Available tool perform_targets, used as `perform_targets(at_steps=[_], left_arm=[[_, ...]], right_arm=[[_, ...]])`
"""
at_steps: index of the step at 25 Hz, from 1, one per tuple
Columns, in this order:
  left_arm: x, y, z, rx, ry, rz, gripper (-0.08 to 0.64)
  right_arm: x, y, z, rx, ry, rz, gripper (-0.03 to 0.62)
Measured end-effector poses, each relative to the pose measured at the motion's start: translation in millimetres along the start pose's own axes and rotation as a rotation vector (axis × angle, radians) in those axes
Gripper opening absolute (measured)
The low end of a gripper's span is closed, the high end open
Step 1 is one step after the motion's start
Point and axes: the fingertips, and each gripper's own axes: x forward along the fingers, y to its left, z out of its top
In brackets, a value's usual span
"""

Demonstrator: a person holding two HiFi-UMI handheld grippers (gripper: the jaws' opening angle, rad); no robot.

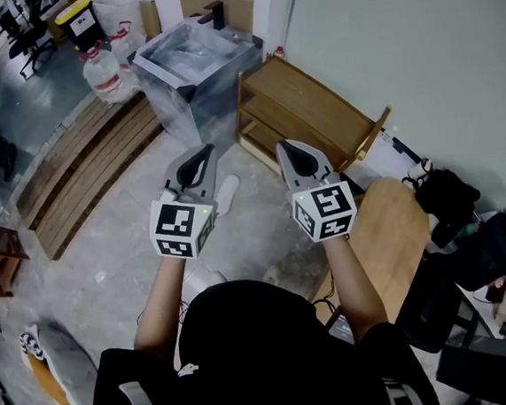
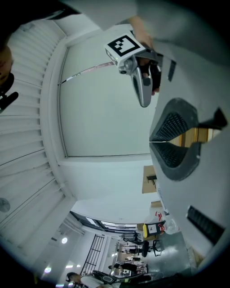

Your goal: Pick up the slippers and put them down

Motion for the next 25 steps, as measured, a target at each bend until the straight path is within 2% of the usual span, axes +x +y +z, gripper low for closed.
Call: perform_targets(at_steps=[7,10,16,21,25], left_arm=[[-18,22,-7,-0.012,-0.003,-0.008,0.006],[-22,25,-7,-0.032,0.019,-0.022,0.006],[-22,34,-7,-0.024,-0.017,-0.029,0.006],[-22,32,-9,-0.052,0.019,-0.049,0.006],[-20,35,-11,-0.058,0.012,-0.052,0.007]], right_arm=[[10,25,3,-0.010,0.003,-0.016,-0.002],[14,33,1,-0.014,0.013,-0.021,-0.002],[19,42,2,-0.027,0.014,-0.030,-0.002],[24,46,2,-0.024,0.016,-0.031,-0.002],[28,48,1,-0.024,0.018,-0.029,-0.002]])
